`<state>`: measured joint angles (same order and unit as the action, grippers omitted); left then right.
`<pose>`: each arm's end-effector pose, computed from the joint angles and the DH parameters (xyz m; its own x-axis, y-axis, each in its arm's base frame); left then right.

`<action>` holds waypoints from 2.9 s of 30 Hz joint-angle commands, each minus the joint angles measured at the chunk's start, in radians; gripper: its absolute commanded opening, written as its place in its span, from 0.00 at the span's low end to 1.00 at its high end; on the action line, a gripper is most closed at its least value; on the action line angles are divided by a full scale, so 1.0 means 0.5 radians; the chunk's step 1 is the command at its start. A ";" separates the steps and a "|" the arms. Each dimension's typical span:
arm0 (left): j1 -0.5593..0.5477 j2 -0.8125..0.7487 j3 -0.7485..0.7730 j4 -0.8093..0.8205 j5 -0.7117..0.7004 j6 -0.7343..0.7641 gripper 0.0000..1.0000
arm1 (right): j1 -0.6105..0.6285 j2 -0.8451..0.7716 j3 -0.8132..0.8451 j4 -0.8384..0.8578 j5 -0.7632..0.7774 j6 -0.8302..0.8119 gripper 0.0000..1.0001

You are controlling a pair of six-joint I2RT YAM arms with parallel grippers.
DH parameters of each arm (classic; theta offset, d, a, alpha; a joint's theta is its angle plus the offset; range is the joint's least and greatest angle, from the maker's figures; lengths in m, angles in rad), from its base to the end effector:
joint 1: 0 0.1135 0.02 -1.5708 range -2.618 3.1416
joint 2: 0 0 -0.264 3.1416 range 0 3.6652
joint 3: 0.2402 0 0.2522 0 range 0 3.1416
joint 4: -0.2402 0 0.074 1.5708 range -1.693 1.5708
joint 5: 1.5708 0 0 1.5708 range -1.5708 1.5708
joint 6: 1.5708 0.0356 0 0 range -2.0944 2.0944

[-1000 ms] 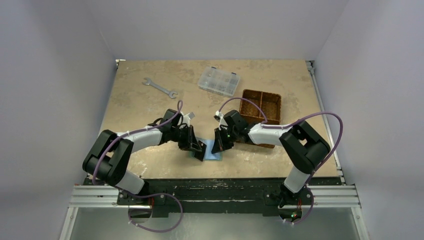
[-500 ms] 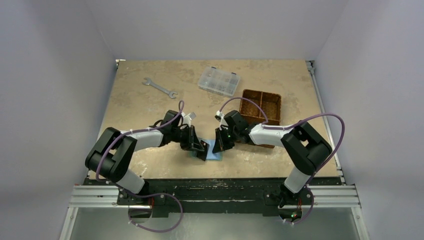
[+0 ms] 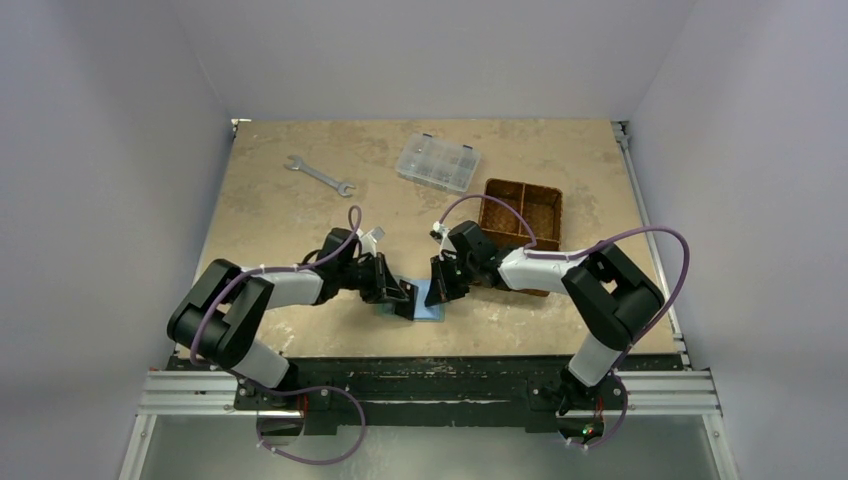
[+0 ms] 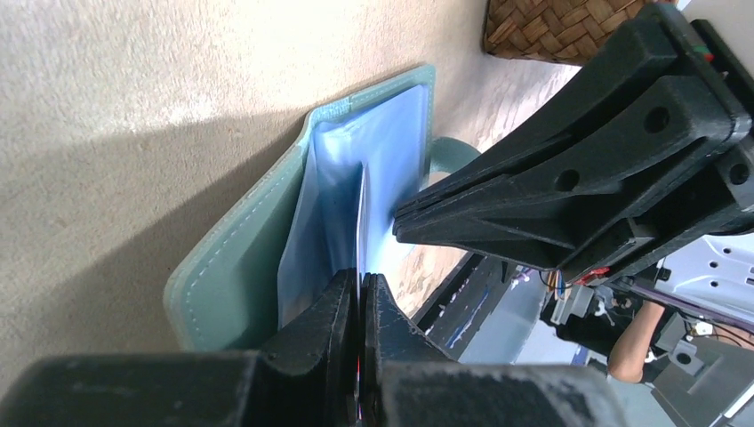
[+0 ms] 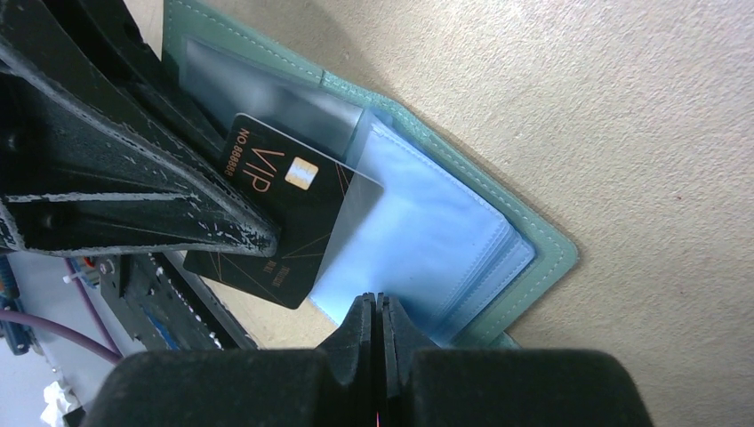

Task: Put the credit cards into the card holder
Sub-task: Insert the credit card into the card holder.

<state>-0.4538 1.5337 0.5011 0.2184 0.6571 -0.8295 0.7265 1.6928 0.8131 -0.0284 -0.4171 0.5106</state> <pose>0.2218 -0.1324 0.1234 -0.9753 -0.1740 -0.1359 0.0068 0.5915 -0.8063 0.2297 0.2234 0.1410 -0.9020 -0.2038 -0.3807 -0.4044 0.7077 0.5793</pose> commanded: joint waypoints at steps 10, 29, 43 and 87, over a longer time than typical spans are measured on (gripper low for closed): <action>-0.003 -0.078 -0.056 0.261 -0.075 -0.030 0.00 | -0.005 -0.014 -0.073 -0.041 0.165 -0.074 0.00; -0.086 -0.071 -0.065 0.340 -0.162 0.010 0.00 | -0.005 -0.002 -0.070 -0.027 0.152 -0.063 0.00; -0.086 -0.116 0.083 -0.026 -0.294 0.270 0.00 | -0.005 0.011 -0.071 -0.027 0.129 -0.070 0.00; -0.221 -0.127 -0.015 0.044 -0.490 0.107 0.41 | -0.006 -0.052 -0.072 -0.072 0.095 -0.034 0.00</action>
<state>-0.5526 1.5288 0.4400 0.4034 0.4885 -0.8463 0.7254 1.6875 0.7921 0.0086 -0.4355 0.5159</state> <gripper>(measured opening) 0.346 0.025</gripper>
